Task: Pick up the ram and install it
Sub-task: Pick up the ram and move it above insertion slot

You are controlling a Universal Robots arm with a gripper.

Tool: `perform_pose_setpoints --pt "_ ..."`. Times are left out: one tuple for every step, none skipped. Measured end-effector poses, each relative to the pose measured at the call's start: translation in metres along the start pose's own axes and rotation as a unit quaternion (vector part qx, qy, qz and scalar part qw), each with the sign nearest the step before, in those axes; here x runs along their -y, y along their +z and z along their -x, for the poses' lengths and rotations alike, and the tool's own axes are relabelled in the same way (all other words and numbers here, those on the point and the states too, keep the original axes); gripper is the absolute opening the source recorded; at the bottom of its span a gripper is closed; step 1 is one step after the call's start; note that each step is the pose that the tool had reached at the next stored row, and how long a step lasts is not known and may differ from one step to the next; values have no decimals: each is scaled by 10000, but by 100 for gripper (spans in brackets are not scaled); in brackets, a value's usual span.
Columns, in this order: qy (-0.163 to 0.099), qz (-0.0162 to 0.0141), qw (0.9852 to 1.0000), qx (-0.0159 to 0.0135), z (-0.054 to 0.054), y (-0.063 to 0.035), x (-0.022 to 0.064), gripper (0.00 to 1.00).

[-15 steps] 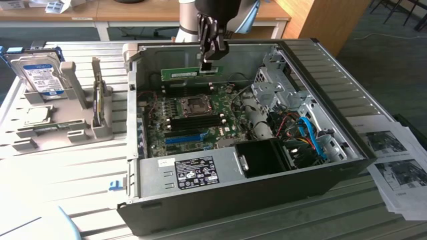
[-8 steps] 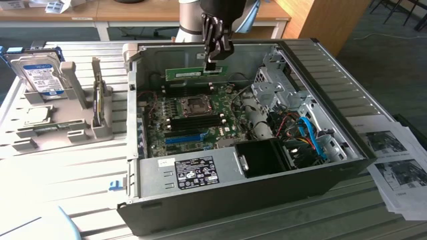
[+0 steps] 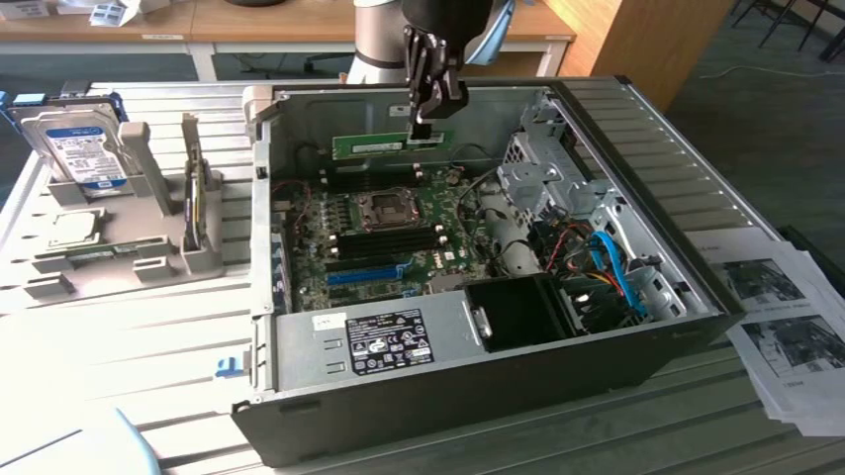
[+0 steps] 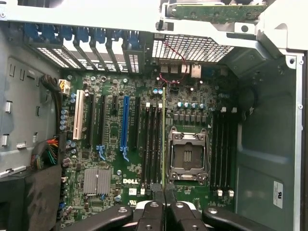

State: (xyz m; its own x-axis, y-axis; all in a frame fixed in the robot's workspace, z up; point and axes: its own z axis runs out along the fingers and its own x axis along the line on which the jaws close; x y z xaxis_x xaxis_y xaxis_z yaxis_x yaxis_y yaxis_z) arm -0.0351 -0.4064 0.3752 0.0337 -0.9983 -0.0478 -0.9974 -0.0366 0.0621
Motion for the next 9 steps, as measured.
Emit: perform_pose_setpoints --pt "0 0 10000 0 0 0 0 11" --pt "0 0 10000 0 -1 0 0 11" --pt "0 0 10000 0 -5 0 0 11" --pt "-1 0 10000 0 -11 -1 0 11" --pt "-1 0 10000 0 -17 -1 0 11" --pt "0 0 10000 0 -24 -1 -1 11" --pt "0 0 10000 0 -30 -2 -1 11" --pt "0 0 10000 0 -36 -2 -1 11" --pt "0 0 10000 0 -41 -2 -1 11"
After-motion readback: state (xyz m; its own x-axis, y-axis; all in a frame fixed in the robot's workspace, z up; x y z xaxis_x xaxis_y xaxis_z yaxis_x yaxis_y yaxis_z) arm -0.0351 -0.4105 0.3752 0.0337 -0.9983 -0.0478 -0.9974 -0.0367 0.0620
